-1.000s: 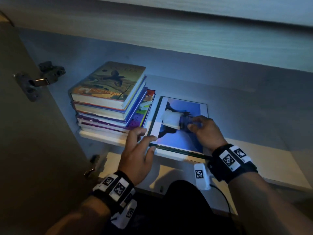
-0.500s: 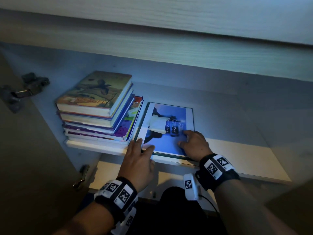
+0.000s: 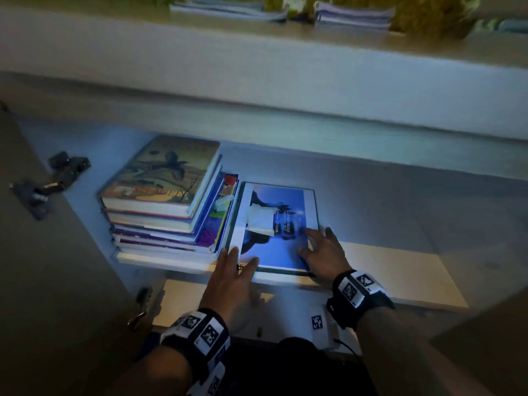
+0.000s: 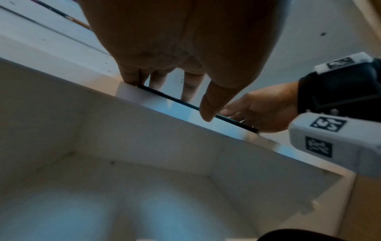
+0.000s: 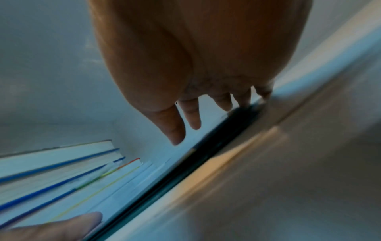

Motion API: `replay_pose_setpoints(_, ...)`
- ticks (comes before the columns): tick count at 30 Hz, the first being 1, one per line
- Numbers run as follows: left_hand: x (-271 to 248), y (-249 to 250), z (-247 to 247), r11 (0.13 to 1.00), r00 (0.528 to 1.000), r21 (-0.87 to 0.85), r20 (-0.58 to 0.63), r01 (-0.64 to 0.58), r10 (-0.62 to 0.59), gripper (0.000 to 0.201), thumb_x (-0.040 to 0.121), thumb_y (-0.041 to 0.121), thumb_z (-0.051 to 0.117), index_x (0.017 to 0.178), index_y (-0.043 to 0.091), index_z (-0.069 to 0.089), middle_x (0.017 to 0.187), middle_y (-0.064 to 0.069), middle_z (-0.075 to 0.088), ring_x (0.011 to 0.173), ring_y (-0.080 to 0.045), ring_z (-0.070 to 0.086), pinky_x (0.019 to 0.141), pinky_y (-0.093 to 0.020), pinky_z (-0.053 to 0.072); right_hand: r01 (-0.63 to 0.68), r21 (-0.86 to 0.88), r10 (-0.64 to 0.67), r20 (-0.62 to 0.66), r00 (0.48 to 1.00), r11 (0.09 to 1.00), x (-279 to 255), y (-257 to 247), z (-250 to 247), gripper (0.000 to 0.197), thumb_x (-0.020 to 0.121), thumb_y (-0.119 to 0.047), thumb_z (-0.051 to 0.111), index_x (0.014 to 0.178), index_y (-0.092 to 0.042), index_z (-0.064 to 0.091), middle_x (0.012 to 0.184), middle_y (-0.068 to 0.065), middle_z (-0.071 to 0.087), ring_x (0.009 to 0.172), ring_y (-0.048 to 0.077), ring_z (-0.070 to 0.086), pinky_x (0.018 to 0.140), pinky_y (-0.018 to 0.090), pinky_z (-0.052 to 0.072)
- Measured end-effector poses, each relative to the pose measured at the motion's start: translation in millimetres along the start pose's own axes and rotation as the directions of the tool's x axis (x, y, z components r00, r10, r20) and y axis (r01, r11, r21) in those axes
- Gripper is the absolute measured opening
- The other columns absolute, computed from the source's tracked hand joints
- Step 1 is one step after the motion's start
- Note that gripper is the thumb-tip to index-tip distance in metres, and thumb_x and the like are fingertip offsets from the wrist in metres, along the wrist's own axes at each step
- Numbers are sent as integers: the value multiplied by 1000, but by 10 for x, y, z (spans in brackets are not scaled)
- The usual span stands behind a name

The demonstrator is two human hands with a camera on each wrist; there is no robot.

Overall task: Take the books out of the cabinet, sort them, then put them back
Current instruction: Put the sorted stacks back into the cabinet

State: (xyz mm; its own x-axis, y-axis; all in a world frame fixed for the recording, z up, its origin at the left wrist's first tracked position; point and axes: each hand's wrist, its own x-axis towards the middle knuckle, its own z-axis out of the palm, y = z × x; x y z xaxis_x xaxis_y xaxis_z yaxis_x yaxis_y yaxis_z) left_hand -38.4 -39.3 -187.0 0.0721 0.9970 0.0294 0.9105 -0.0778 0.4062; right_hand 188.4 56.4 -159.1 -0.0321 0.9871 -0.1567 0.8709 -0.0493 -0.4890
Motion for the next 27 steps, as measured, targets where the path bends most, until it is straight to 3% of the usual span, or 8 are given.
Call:
replay_pose_setpoints(2,-24,-32,-147,998,1000,-58,19,8,-7,66,83,26,65,145,24,43,147,-29,45,132,-53,46,96,-57,52,33,85,-31,-20,999,996,-187,-72,-200,53,99,-31,58,149,-24,48,161,15,36,153,29,26,120,37,29)
replay_pose_setpoints(5,-336,112,-589,994,984,-113,174,-2,22,77,81,57,37,154,32,35,166,-6,8,154,-29,13,121,-39,23,135,189,-140,13,990,973,-650,-300,-527,37,101,-25,59,138,-18,59,141,8,59,131,25,55,104,30,42)
replay_pose_setpoints(8,-599,288,-1193,963,942,-264,335,58,35,67,69,69,25,130,53,46,157,12,27,148,-12,28,119,-21,23,172,311,-232,169,958,935,-1166,-639,-871,22,99,-29,64,119,-26,71,115,-6,74,103,6,69,90,27,52)
replay_pose_setpoints(12,-757,566,-2306,928,921,-371,368,18,129,27,87,58,56,113,54,53,128,27,48,127,6,47,99,-12,29,135,415,-319,415,852,900,-1760,-1490,-1737,17,102,-27,61,112,-24,74,113,-4,74,101,-1,68,91,19,53)
replay_pose_setpoints(16,-738,900,-3655,825,931,-565,319,36,177,28,79,52,64,104,41,68,109,16,72,106,2,66,96,-30,53,176,533,-426,391,816,827,-2060,-2397,-2785,13,101,-14,61,109,-16,70,104,0,70,96,1,65,86,19,51)
replay_pose_setpoints(20,-168,1089,-4764,716,947,-695,271,68,173,34,76,44,67,104,25,71,104,8,76,96,-2,70,84,-20,54,22,696,-346,329,879,717,-1733,-3028,-3617,37,92,-10,64,129,-9,62,116,19,70,97,17,67,79,25,53)
replay_pose_setpoints(23,566,1090,-5231,664,982,-739,185,114,36,19,84,13,71,101,7,67,85,3,73,71,1,68,64,-12,51,-91,781,-193,263,945,618,-1110,-3349,-3989,51,89,-21,71,137,-9,56,119,15,70,99,26,66,80,34,47)
replay_pose_setpoints(27,1628,867,-5387,624,957,-725,208,291,-204,19,97,-3,57,114,5,60,93,-13,63,56,-6,67,43,-12,44,-81,754,-70,167,983,652,-108,-3554,-4135,63,64,-48,76,115,-13,64,105,19,66,92,27,65,84,43,51)
